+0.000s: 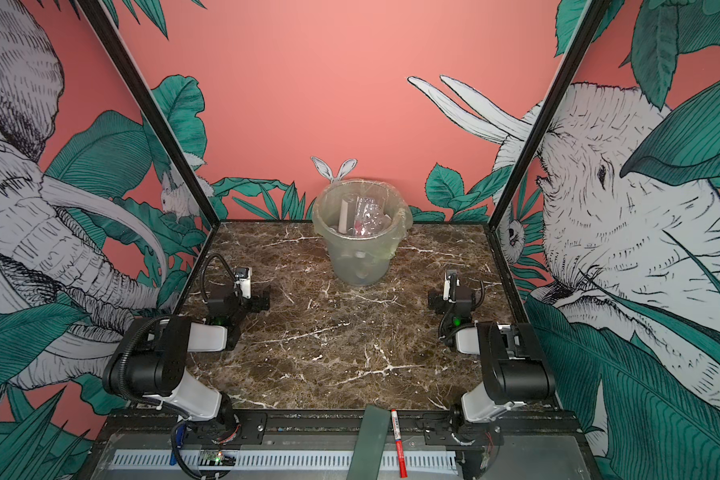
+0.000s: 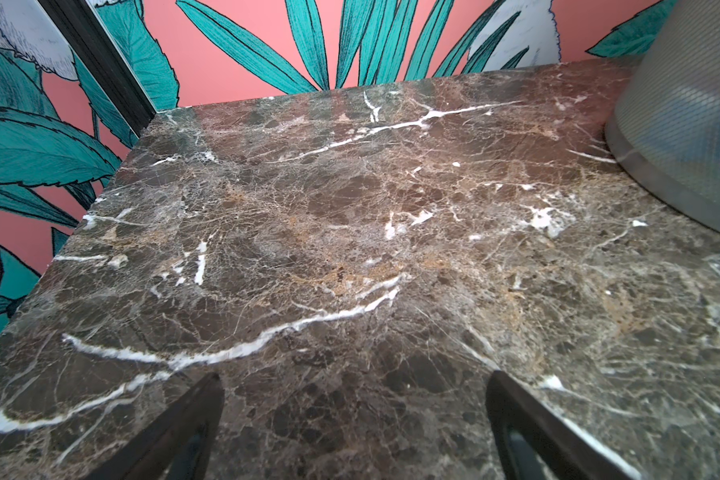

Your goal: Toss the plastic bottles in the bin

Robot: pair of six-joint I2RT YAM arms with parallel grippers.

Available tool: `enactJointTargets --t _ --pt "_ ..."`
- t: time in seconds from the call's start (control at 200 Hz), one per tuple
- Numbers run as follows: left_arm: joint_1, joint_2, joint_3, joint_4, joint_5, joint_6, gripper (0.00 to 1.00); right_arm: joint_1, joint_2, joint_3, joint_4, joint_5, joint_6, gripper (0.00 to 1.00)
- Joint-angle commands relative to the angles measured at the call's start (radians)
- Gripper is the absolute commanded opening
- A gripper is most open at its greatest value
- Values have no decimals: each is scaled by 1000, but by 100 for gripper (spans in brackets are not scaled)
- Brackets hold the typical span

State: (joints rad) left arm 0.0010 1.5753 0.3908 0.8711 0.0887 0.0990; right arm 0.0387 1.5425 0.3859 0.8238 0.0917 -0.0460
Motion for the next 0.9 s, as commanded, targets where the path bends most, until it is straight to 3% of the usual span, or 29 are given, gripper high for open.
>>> enactJointTargets --t 0.0,0.895 --pt "-2 -20 16 9 -2 16 100 1 2 -6 100 -6 26 99" --pt "-10 -20 22 2 -16 21 100 0 6 3 89 12 38 99"
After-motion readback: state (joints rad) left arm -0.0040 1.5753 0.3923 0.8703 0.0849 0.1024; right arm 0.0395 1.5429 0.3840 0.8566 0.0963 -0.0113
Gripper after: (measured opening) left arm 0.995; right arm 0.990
